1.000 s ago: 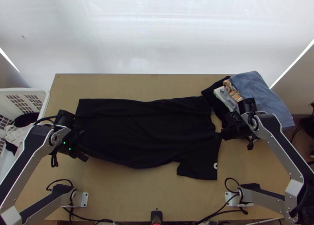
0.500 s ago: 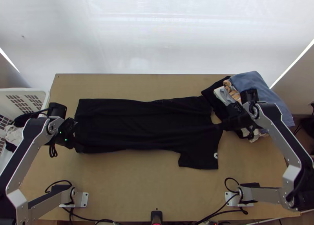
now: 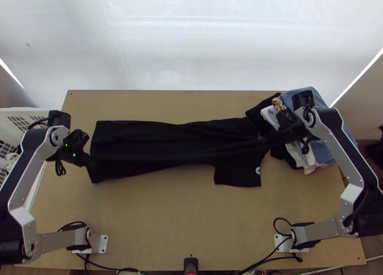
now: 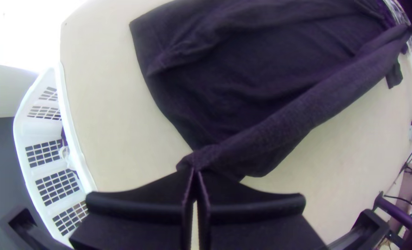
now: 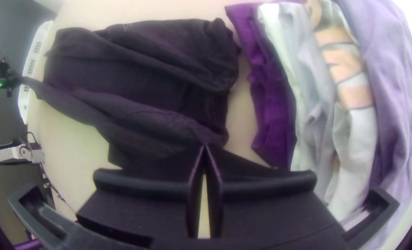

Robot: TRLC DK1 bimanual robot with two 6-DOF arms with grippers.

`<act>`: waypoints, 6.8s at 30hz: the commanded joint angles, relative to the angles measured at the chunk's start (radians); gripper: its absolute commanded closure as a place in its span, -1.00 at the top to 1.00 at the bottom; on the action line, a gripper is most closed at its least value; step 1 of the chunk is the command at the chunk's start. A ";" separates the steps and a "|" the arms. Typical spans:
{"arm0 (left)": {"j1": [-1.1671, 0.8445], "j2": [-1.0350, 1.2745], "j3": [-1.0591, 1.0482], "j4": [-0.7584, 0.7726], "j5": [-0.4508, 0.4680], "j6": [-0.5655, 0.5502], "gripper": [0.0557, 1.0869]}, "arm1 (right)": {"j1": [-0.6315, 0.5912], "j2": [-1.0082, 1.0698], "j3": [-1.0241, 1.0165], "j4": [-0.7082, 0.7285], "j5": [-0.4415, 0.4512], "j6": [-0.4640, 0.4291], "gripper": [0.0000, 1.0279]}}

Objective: Fold the t-shirt

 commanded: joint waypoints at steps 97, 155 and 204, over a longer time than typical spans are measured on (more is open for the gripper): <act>0.047 0.468 0.539 -0.100 -0.018 -0.004 -0.93 | 0.194 0.431 0.303 -0.041 0.165 0.234 -0.44; 0.018 -0.248 0.133 -0.183 0.179 -0.100 -0.93 | 0.151 -0.405 -0.013 -0.247 -0.125 0.083 -0.94; 0.077 0.506 0.467 0.097 0.148 -0.091 -0.93 | 0.107 0.403 0.411 0.089 0.024 0.056 -0.94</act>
